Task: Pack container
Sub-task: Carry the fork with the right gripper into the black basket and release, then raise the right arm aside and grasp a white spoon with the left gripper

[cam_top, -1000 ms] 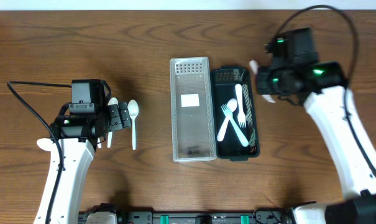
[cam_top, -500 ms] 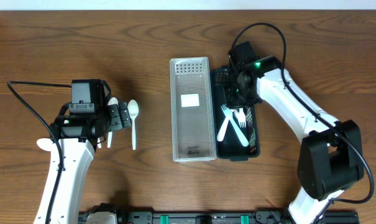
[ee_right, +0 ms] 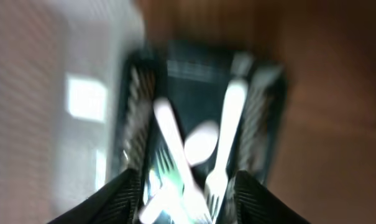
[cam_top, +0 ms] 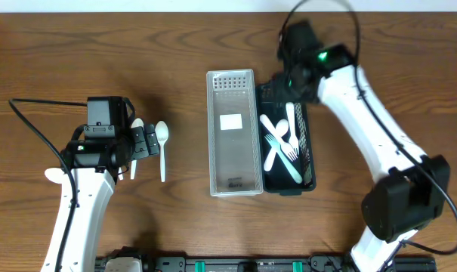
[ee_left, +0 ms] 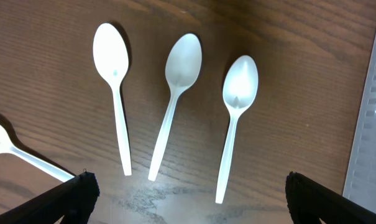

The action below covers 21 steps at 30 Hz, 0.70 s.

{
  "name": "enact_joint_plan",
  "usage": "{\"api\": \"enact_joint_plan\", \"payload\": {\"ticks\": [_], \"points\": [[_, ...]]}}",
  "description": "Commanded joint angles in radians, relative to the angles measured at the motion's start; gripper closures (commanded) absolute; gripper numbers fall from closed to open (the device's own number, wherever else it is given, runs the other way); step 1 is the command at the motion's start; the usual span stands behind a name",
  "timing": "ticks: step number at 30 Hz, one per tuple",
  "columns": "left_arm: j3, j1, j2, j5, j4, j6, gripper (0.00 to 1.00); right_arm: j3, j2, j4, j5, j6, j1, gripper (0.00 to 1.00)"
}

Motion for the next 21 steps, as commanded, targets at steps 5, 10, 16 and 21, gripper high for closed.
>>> {"api": "enact_joint_plan", "payload": {"ticks": [5,10,16,21], "points": [[0.023,-0.033,-0.014,0.037,-0.030,0.054,0.02,0.244,-0.056,-0.098,0.042,-0.018,-0.202,0.39],[0.023,-0.148,0.006,0.036,-0.073,0.093,0.02,0.203,-0.044,-0.166,0.031,-0.020,-0.390,0.26],[0.023,-0.178,0.129,0.037,-0.033,0.021,0.02,0.050,-0.043,-0.133,0.026,-0.087,-0.492,0.21],[0.023,-0.143,0.271,0.051,0.030,-0.001,0.02,-0.102,-0.043,-0.056,0.027,-0.109,-0.499,0.20]]}}
